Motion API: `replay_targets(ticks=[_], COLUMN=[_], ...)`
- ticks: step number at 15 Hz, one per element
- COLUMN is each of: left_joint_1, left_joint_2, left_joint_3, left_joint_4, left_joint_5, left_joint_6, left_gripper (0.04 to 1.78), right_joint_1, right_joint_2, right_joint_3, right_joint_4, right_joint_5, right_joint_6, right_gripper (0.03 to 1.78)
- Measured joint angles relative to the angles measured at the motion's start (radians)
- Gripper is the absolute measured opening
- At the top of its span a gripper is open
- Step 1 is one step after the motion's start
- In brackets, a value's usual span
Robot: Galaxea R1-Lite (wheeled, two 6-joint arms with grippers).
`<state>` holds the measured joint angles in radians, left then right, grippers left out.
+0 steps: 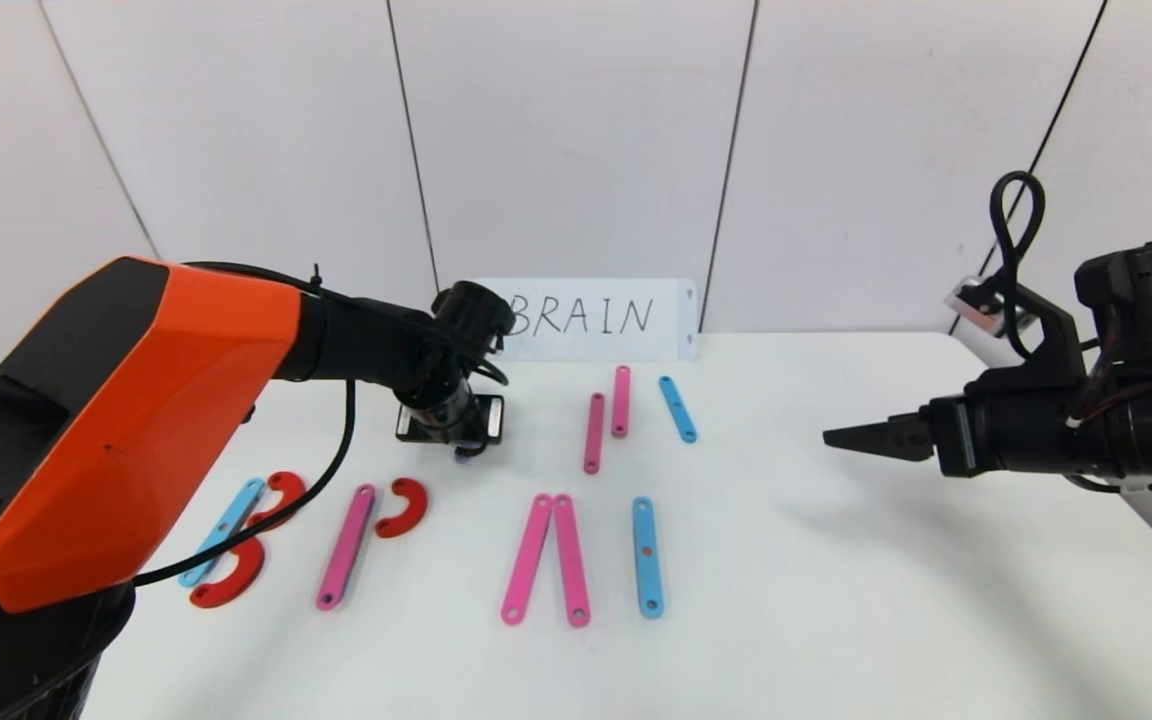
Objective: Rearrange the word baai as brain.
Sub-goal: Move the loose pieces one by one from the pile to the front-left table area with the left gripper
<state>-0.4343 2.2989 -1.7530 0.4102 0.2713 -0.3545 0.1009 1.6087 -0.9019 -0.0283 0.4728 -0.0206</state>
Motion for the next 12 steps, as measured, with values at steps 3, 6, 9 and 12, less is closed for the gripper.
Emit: replay_targets(ticks=[3, 6, 9, 12], left_joint_1=[-0.001, -0.001, -0.003, -0.007], left_joint_2=[0.002, 0.001, -0.006, -0.043], left_joint_3=[0.001, 0.001, 0.002, 0.002], left_joint_4=[-0.001, 0.001, 0.006, 0.011], left_joint_5=[-0.002, -0.003, -0.001, 0.001], left_joint_6=[-0.011, -0.016, -0.038, -0.114], left_gripper=[0.27, 0.27, 0.27, 0.27], right_joint_1=[0.0, 0.0, 0.001, 0.002], right_joint_2=[0.0, -0.001, -0.001, -0.001], right_joint_3=[0.0, 0.003, 0.003, 0.003], right_joint_4=[0.0, 0.0, 0.0, -0.001], right_joint_5=[0.001, 0.0, 0.0, 0.0], right_joint_6=[0.0, 0.0, 0.0, -0.001], right_gripper=[1.74, 1.74, 1.74, 1.74])
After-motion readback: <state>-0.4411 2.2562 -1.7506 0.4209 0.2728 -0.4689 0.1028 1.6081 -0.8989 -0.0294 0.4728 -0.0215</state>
